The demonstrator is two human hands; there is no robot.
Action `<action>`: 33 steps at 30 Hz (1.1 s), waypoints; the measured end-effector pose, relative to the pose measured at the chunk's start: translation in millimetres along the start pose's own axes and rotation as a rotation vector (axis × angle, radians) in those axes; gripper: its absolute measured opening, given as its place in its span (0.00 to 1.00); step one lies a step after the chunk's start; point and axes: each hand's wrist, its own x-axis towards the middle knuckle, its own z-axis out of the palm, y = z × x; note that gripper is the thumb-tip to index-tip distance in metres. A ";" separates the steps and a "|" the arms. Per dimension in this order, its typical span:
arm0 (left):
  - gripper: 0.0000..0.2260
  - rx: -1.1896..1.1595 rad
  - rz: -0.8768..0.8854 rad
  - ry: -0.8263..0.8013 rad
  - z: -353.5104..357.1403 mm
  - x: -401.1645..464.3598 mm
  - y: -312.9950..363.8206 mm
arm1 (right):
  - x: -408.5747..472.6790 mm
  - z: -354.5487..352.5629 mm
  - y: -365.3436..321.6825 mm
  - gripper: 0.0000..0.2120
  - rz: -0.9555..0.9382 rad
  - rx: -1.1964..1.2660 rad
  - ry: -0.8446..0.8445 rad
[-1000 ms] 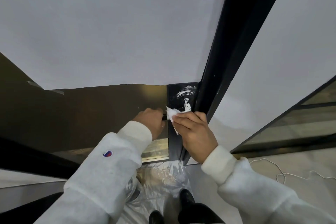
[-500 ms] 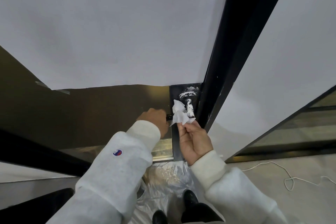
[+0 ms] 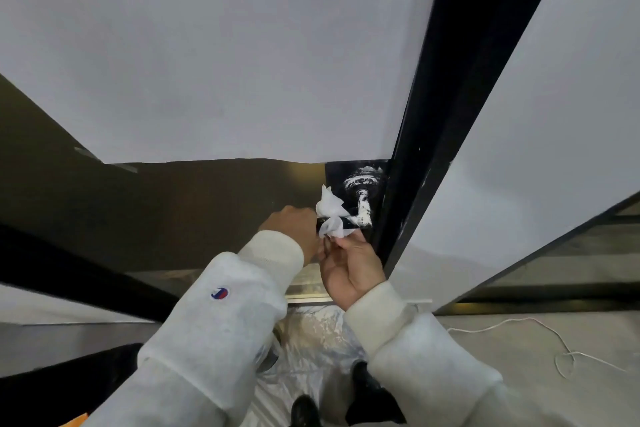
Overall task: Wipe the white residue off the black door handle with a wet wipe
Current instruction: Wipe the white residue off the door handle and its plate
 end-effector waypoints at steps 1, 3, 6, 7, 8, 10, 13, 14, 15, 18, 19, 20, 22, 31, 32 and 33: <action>0.10 -0.001 -0.001 0.003 0.3 -0.3 -0.1 | -2.4 -1.7 -0.3 0.14 0.004 0.006 0.001; 0.09 -0.013 -0.006 0.020 0.9 -1.1 -0.8 | -12.2 -8.8 -3.9 0.11 0.019 0.027 0.010; 0.06 -0.036 -0.027 0.021 3.1 0.1 -0.3 | -30.1 -16.8 -14.3 0.08 0.001 0.003 0.056; 0.06 -0.031 -0.038 0.021 2.9 0.3 0.1 | -34.2 -17.1 -17.8 0.08 -0.025 -0.035 0.069; 0.06 -0.014 -0.048 0.019 1.8 -0.4 0.5 | -36.5 -17.8 -20.3 0.07 -0.075 -0.092 0.089; 0.09 0.049 -0.067 0.008 -3.1 -0.7 3.0 | -38.1 -22.4 -25.5 0.05 -0.226 -0.258 0.160; 0.11 0.203 -0.067 0.024 -8.4 3.0 10.8 | -38.0 -34.4 -39.0 0.10 -0.414 -0.462 0.244; 0.11 0.211 -0.062 0.021 -8.8 4.3 13.8 | -36.1 -36.4 -43.8 0.09 -0.492 -0.563 0.246; 0.11 0.182 -0.058 0.012 -8.4 5.5 16.0 | -33.6 -36.4 -48.5 0.07 -0.618 -0.737 0.240; 0.10 0.095 -0.057 0.008 -8.0 6.1 18.2 | -21.0 -30.5 -57.0 0.08 -1.131 -1.335 0.081; 0.10 0.088 -0.056 0.016 -7.3 6.1 18.3 | -16.0 -30.4 -57.8 0.09 -1.249 -1.435 0.007; 0.10 0.084 -0.059 0.023 -6.4 6.2 17.8 | -12.6 -31.2 -58.7 0.10 -1.324 -1.496 -0.056; 0.09 0.076 -0.063 0.026 -6.3 5.7 17.9 | -8.7 -32.6 -61.3 0.11 -1.445 -1.587 -0.168; 0.06 -0.101 -0.023 0.104 1.6 -4.4 4.3 | -6.2 -47.6 -72.5 0.14 -1.591 -2.043 -0.438; 0.05 -0.155 -0.035 0.125 4.2 -6.1 0.3 | -9.4 -49.5 -75.3 0.15 -1.597 -2.058 -0.453; 0.05 -0.194 -0.051 0.144 6.8 -8.0 -3.1 | -9.0 -47.9 -76.0 0.15 -1.596 -2.068 -0.464</action>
